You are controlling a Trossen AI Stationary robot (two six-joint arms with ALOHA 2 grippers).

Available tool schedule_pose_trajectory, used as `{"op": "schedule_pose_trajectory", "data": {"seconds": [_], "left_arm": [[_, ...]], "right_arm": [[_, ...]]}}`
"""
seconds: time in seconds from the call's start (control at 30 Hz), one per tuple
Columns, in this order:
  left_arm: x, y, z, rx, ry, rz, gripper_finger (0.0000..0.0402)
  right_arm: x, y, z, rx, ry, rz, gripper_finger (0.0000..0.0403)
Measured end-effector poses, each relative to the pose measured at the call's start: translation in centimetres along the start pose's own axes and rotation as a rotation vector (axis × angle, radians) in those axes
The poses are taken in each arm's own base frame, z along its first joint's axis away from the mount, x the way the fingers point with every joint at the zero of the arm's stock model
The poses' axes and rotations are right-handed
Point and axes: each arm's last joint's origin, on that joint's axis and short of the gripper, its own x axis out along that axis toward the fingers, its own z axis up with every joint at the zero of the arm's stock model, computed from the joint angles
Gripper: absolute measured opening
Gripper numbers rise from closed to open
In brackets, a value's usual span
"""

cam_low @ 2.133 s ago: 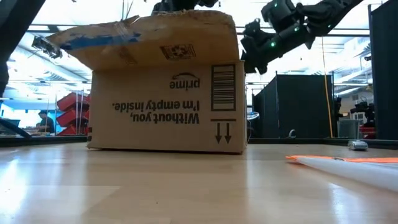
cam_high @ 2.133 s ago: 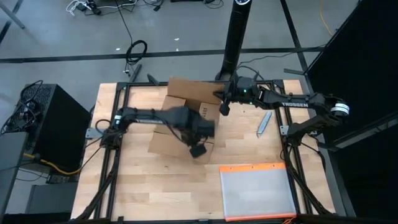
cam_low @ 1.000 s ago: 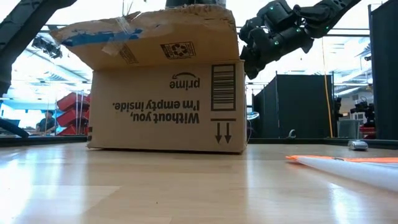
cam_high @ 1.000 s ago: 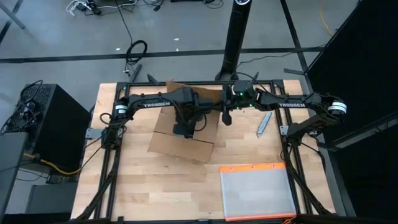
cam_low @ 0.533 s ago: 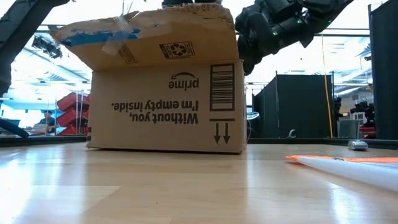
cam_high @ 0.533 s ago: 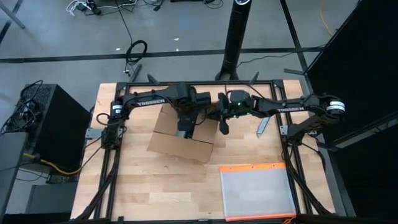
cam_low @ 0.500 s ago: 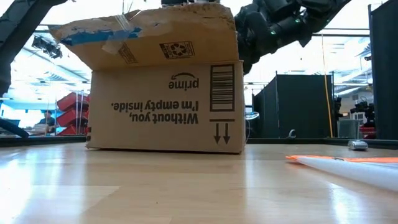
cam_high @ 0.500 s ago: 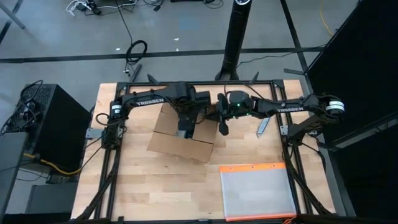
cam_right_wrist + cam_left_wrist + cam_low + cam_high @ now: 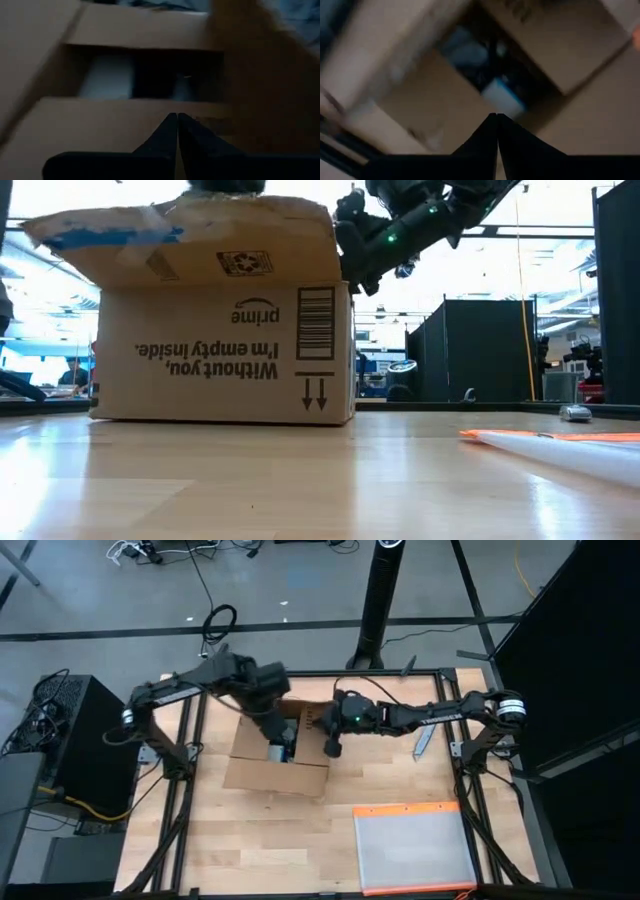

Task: Unpack boxes
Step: Open the cardboard box using the cutter

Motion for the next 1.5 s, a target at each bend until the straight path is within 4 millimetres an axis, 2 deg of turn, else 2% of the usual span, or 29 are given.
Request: {"op": "schedule_pose_trajectory", "data": {"seconds": [0.1, 0.27, 0.77, 0.93, 1.03, 1.1, 1.23, 1.27, 1.5], "left_arm": [[1.1, 0.1, -2.4, -0.015, 0.062, 0.009, 0.0001], [4.7, 1.2, -5.6, 0.038, 0.180, 0.118, 0.0001], [14.0, 3.3, -7.1, 0.567, 0.205, 0.233, 0.0001], [14.1, 3.0, -6.4, 0.587, 0.125, 0.247, 0.0002], [14.0, 2.3, -5.7, 0.541, 0.040, 0.193, 0.0001], [13.9, 1.6, -5.3, 0.522, -0.019, 0.168, 0.0001], [13.6, 0.3, -4.7, 0.491, -0.134, 0.127, 0.0001], [13.6, 0.0, -4.6, 0.490, -0.151, 0.114, 0.0001], [13.4, -1.3, -5.2, 0.484, -0.162, 0.067, 0.0001]], "right_arm": [[-0.1, -1.7, 0.6, -0.019, -0.014, -0.099, 0.0000], [0.1, -4.5, 0.4, -0.004, 0.002, -0.155, 0.0000], [-0.2, -8.9, -2.4, 0.172, 0.206, -0.108, 0.0000], [-0.7, -9.6, -3.3, 0.334, 0.285, 0.021, 0.0000], [-2.0, -9.6, -3.1, 0.347, 0.312, 0.059, 0.0001], [-3.4, -9.5, -2.1, 0.323, 0.276, 0.081, 0.0001], [-7.4, -8.9, 1.7, 0.265, 0.107, 0.127, 0.0000], [-7.8, -8.5, 2.0, 0.250, 0.093, 0.138, 0.0000], [-5.6, -4.8, 1.5, 0.193, 0.147, 0.179, 0.0000]]}}
